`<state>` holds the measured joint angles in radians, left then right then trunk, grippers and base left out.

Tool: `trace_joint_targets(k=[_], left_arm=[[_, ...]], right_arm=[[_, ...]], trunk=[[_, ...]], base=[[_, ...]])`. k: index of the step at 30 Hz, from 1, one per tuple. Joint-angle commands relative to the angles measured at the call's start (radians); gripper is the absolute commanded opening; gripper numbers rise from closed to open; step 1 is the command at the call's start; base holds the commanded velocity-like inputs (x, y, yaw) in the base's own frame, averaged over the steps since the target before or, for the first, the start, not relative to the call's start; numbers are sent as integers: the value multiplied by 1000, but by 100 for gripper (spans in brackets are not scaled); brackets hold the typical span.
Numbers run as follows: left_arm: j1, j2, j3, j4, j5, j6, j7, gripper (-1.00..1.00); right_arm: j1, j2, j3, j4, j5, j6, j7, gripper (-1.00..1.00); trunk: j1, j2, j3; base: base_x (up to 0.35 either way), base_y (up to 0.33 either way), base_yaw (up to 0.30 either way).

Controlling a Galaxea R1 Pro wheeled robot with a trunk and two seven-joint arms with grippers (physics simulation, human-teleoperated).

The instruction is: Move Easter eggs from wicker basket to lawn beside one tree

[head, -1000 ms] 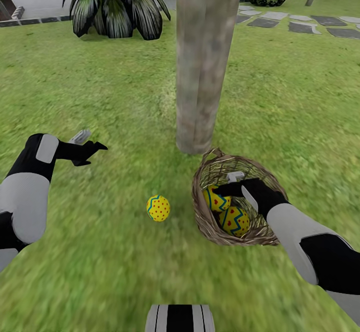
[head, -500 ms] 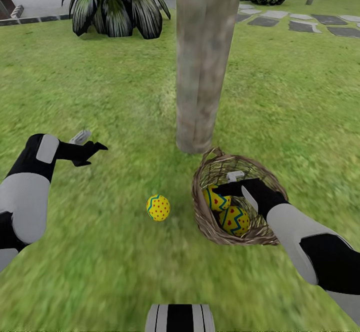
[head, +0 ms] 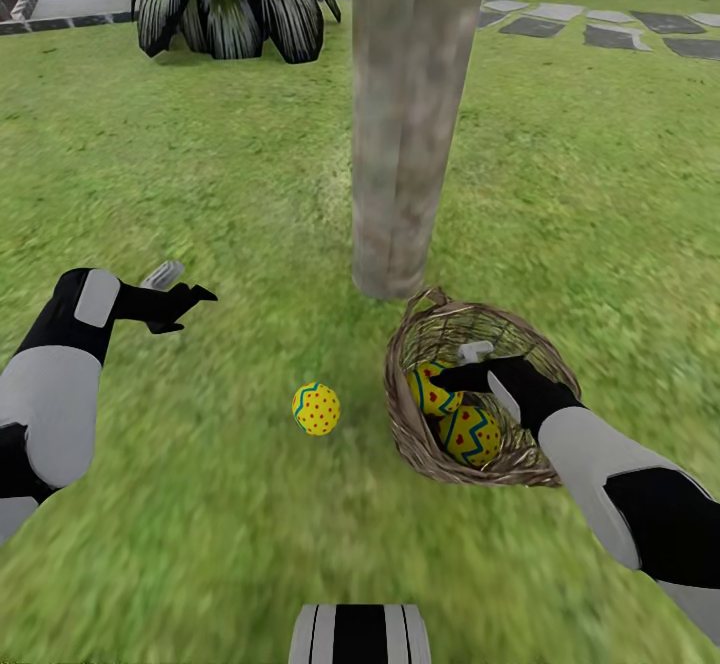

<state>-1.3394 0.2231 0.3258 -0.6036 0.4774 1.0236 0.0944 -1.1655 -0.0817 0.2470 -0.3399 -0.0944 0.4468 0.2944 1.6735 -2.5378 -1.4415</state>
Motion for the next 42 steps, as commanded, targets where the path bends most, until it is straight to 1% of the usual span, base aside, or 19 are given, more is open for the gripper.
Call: trace_joint_targets(k=[1, 2, 6, 25, 31, 40, 42], left_arm=[[0, 0, 2, -1, 10, 4, 10, 100], [0, -1, 2, -1, 10, 4, 10, 100], [-1, -1, 2, -1, 10, 4, 10, 100], [0, -1, 2, 16, 10, 4, 10, 100], [0, 0, 2, 16, 10, 4, 9, 100], [-1, 1, 2, 16, 10, 4, 10, 100], [0, 1, 2, 16, 9, 3, 10, 100]], right_arm=[[0, -1, 7, -2, -10, 6, -1, 100], [0, -2, 7, -2, -10, 6, -1, 100], [0, -3, 8, -2, -10, 6, -1, 100], [0, -6, 8, 1, -12, 6, 11, 100], [1, -6, 8, -2, -12, -13, 50, 100], [1, -6, 7, -3, -11, -19, 54, 100], [1, -6, 8, -3, -10, -20, 54, 100]], trunk=[[0, 0, -1], [0, 0, -1], [2, -1, -16], [2, -1, -16], [2, -1, -16], [2, -1, -16], [3, -2, -24]], base=[[0, 0, 0], [0, 0, 0], [0, 0, 0], [0, 0, 0], [0, 0, 0], [0, 0, 0], [0, 0, 0]])
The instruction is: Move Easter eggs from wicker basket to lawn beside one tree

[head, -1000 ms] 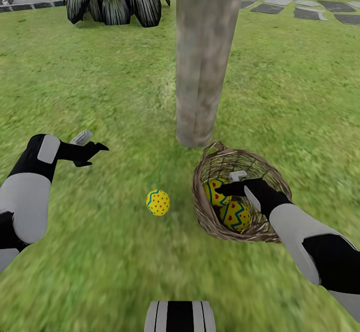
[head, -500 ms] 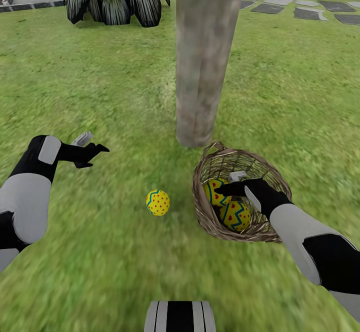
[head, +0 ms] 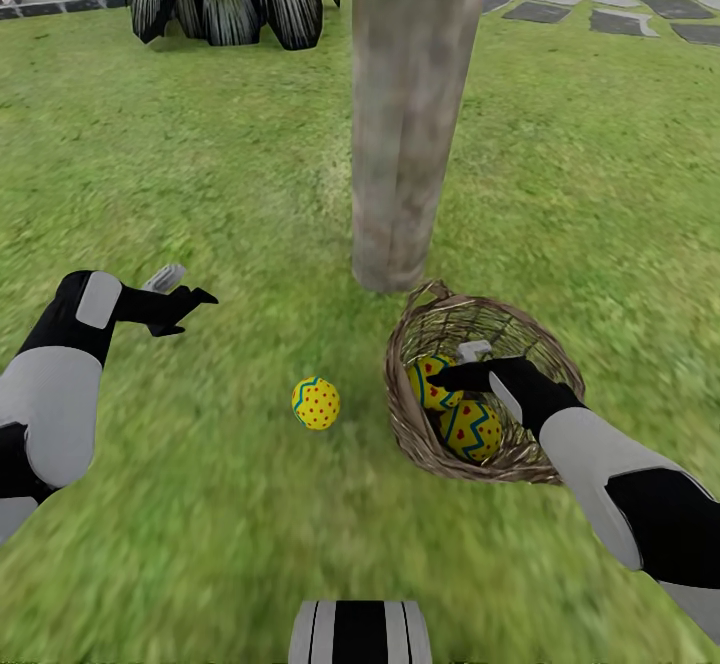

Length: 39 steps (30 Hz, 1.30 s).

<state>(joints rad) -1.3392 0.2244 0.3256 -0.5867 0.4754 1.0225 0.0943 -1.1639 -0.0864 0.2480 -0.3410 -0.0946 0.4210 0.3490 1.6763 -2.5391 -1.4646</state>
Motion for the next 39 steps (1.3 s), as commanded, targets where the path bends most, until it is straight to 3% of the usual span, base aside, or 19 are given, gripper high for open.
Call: trace_joint_targets(k=[1, 30, 31, 39], left_arm=[[0, -1, 3, -1, 11, 4, 10, 100], [-1, 1, 3, 16, 9, 4, 9, 100], [-1, 1, 3, 16, 9, 4, 9, 100], [-1, 4, 3, 24, 11, 5, 8, 100]], right_arm=[[0, -1, 7, -2, -10, 6, -1, 100], [4, -3, 6, 3, -10, 7, 4, 100], [6, -3, 6, 3, -10, 7, 4, -100], [7, -3, 6, 3, -10, 8, 4, -100]], trunk=[[0, -1, -5], [2, -2, -24], [2, -2, -24], [2, -2, -24]], base=[[0, 0, 0], [0, 0, 0], [0, 0, 0], [0, 0, 0]])
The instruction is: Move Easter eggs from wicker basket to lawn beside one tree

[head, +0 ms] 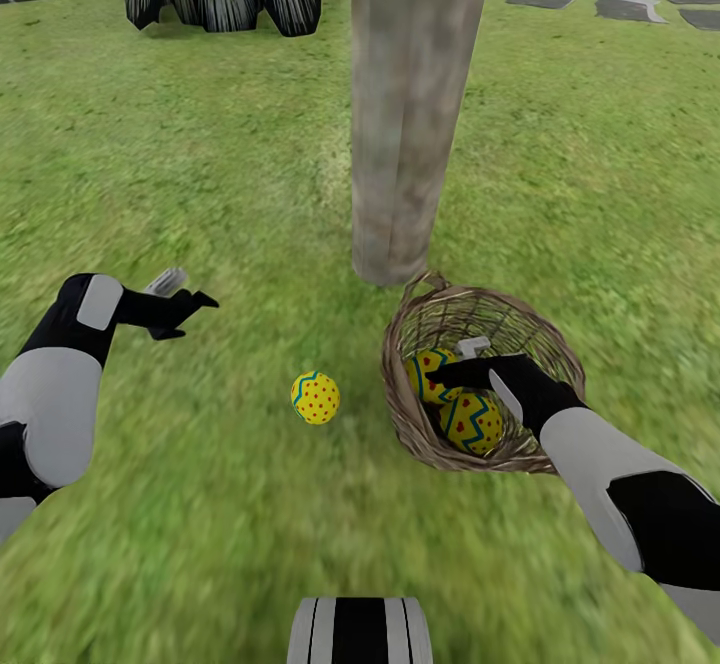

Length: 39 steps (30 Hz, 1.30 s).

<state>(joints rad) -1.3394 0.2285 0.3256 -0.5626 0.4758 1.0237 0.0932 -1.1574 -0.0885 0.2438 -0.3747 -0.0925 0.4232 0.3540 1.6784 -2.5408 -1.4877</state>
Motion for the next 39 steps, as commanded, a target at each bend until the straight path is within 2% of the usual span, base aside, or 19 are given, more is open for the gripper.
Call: trace_joint_targets(k=[1, 11, 17, 21, 30, 39], left_arm=[[-1, 0, 3, 2, 10, 4, 10, 100], [-1, -8, 3, 6, 10, 3, 10, 100], [0, -8, 3, 7, 10, 3, 10, 100], [-1, -8, 3, 7, 9, 3, 11, 100], [-1, -8, 3, 20, 7, 3, 16, 100], [0, -5, 3, 44, 6, 1, 17, 100]], right_arm=[[1, 0, 10, 37, -12, 6, -1, -100], [1, 0, 11, 34, -12, 11, -1, -100], [1, 0, 11, 34, -12, 12, -1, -100], [1, 0, 11, 33, -13, 12, -1, -100], [1, 0, 11, 31, -13, 14, -1, -100], [1, 0, 11, 29, -13, 13, -1, -100]], trunk=[[0, 0, -1], [0, 0, -1], [-2, 1, 22], [-2, 1, 22], [-6, 4, 57], [-10, 6, 92]], base=[[0, 0, 0], [0, 0, 0], [0, 0, 0], [0, 0, 0], [-2, 0, 0], [-213, 0, 0]])
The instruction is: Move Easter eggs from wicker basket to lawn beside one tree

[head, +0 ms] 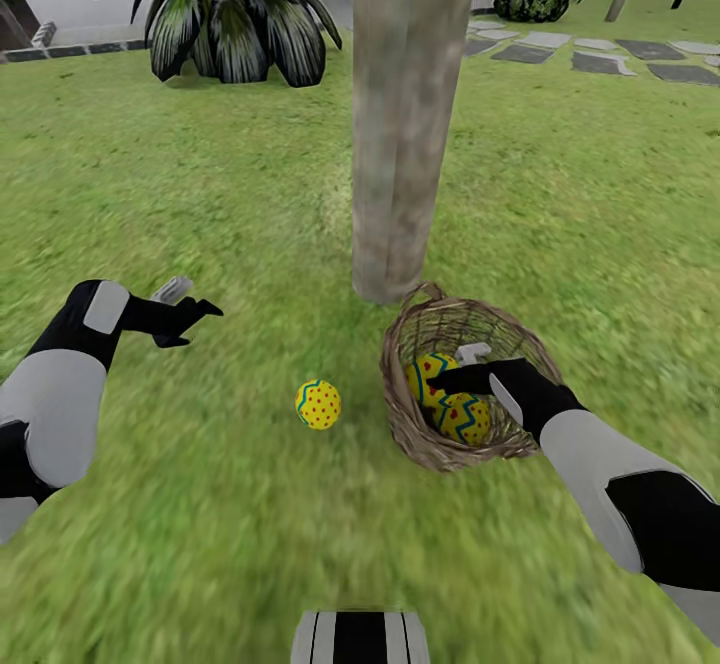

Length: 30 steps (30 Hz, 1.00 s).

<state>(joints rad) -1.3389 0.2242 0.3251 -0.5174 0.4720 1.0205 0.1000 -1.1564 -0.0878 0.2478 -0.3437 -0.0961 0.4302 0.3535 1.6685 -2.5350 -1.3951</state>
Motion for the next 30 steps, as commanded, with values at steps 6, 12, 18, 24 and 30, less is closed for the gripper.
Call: trace_joint_targets(k=[6, 12, 18, 24, 30], left_arm=[[-1, 1, 3, 13, 11, 4, 10, 100], [-1, 0, 3, 20, 11, 3, 12, 100], [-1, 3, 3, 20, 8, 3, 11, 100], [-1, 2, 3, 21, 10, 3, 10, 100], [-1, 1, 3, 51, 9, 3, 7, 100]], right_arm=[[0, -1, 5, -9, -12, 7, 21, -100], [0, -18, -16, -110, -23, 75, 34, -100], [1, -46, -48, -188, -52, 117, 33, -100], [28, -100, -56, -439, -115, 225, 29, -100], [127, -109, -63, -766, -116, 296, 0, -100]], trunk=[[-3, 1, 23], [-6, 3, 46], [-9, 4, 69], [-10, 5, 81], [-10, 5, 81]], base=[[-159, 0, 0], [-161, 0, 0], [-172, 5, 0], [-92, 0, 0], [-1, 0, 0]])
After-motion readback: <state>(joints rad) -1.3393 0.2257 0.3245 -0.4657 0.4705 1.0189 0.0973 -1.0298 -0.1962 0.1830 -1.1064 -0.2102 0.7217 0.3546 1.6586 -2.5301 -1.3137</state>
